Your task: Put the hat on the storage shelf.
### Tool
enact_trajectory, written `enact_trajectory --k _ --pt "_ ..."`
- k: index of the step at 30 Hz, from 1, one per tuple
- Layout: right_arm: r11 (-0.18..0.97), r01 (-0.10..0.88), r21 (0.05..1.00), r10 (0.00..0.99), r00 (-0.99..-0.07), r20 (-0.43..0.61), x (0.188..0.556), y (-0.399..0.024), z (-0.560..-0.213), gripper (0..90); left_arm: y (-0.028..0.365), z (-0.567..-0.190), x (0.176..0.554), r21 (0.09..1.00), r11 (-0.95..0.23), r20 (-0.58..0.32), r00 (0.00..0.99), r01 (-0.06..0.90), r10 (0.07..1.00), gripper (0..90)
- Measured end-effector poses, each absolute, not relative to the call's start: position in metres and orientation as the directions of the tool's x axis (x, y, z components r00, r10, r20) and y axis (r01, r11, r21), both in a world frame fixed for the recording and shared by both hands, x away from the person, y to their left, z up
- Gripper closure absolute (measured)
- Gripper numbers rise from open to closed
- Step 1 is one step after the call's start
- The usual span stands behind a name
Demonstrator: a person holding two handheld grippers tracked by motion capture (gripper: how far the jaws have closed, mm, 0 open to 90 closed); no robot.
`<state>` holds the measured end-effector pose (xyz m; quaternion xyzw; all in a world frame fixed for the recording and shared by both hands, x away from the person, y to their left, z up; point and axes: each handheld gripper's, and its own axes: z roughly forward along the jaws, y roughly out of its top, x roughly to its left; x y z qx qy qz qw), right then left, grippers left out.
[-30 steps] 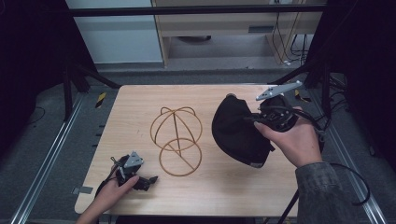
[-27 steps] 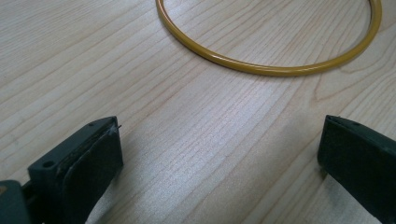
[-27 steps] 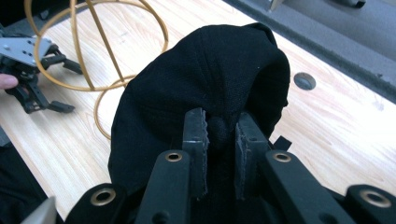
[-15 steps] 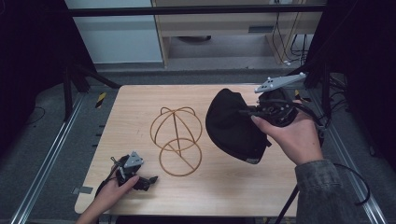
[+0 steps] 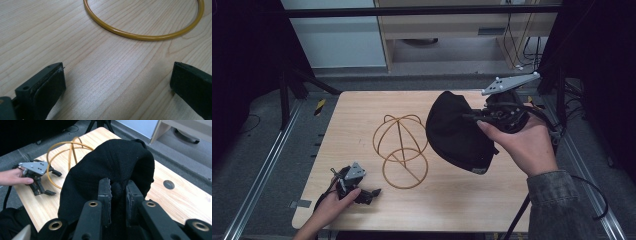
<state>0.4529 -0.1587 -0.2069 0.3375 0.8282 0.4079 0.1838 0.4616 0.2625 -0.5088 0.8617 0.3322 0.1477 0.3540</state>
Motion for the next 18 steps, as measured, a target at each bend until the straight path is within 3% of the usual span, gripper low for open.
enact_trajectory --k 18 --pt "0.448 0.339 0.827 0.662 -0.748 -0.052 0.451 -0.124 -0.183 77.9 0.262 -0.509 0.462 0.709 -0.527 0.018 0.735 0.469 0.678 0.0"
